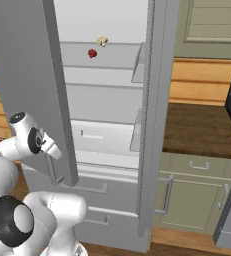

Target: Take the strawberry from the fridge and place it on top of the pancake, located on the dining counter.

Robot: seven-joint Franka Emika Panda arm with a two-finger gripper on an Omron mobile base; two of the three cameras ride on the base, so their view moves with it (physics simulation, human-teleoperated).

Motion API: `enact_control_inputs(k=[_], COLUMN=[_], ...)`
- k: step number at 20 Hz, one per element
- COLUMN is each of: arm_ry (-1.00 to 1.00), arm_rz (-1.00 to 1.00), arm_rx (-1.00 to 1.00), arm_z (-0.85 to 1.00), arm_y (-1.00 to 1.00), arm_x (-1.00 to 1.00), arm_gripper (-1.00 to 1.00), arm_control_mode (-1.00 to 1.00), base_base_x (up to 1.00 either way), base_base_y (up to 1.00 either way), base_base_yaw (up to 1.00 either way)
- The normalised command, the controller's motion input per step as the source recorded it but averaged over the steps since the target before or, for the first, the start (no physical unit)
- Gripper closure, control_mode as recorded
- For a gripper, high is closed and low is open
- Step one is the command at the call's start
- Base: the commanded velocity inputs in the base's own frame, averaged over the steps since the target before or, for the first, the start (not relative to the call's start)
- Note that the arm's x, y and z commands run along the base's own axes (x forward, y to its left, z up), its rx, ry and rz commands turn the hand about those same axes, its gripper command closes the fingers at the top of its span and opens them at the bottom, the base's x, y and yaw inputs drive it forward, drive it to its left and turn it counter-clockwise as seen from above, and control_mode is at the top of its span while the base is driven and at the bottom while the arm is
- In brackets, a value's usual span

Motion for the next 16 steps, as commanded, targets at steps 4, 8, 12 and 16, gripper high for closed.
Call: enact_control_inputs(k=[4,8,12,16], arm_ry=[0.00,0.00,0.00,0.00], arm_rz=[-0.22,-0.18,-0.20,-0.17], arm_rx=[-0.01,-0.05,-0.04,0.00], arm_z=[-0.01,-0.01,0.00,0.00], arm_y=[0.69,0.75,0.67,0.72], arm_x=[-0.80,-0.66,-0.39,-0.36], arm_gripper=[1.00,1.00,1.00,-1.00], arm_control_mode=[-1.00,-1.00,-1.00,-1.00], base_base_x=[0.00,0.00,0.00,0.00], base_base_y=[0.00,0.00,0.00,0.00], base_base_yaw=[0.00,0.00,0.00,0.00])
